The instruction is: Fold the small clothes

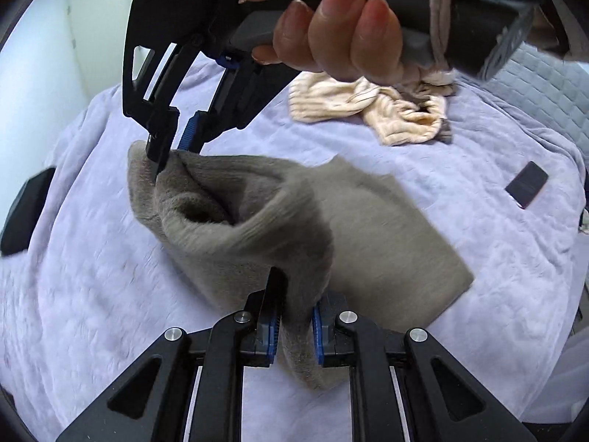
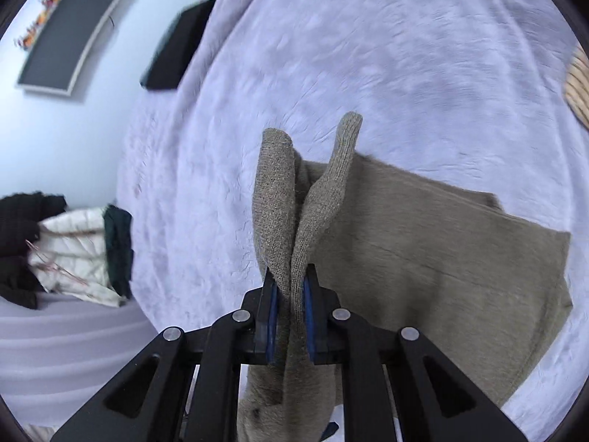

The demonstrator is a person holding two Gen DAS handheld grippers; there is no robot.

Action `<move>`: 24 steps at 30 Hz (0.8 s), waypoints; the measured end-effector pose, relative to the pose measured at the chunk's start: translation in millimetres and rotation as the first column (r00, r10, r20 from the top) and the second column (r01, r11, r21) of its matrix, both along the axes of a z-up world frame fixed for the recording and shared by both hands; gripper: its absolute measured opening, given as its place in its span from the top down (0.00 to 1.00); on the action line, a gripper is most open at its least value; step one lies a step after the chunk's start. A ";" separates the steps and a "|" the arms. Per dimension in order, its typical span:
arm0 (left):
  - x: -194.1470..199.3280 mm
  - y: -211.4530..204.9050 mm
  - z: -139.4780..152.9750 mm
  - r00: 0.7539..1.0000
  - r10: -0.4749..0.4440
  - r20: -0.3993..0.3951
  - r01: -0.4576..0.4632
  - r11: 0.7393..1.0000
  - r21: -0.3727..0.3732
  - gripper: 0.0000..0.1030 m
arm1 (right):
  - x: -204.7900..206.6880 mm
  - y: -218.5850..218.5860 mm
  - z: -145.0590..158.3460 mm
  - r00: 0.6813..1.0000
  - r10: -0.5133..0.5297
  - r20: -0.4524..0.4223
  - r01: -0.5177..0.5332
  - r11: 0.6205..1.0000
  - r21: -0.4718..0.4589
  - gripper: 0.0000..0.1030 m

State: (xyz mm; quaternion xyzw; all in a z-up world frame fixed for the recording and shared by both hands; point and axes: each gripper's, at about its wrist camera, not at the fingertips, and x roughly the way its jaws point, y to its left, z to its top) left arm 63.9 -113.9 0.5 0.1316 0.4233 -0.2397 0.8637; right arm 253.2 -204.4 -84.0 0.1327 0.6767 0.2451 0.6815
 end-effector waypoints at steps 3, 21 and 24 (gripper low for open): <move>-0.4 -39.5 4.8 0.998 -0.066 0.023 0.066 0.998 0.012 0.85 | -12.0 -52.7 24.0 0.995 -0.079 0.054 0.076 0.995 0.061 0.87; -35.8 -177.8 -81.4 0.946 -0.281 -0.163 0.301 0.947 0.113 0.85 | -96.6 -285.5 -128.8 0.910 -0.411 -0.045 0.414 0.904 0.107 0.86; -38.0 -178.2 -81.9 0.947 -0.267 -0.177 0.289 0.951 0.114 0.85 | -100.0 -291.1 -135.5 0.903 -0.427 -0.047 0.430 0.894 0.129 0.79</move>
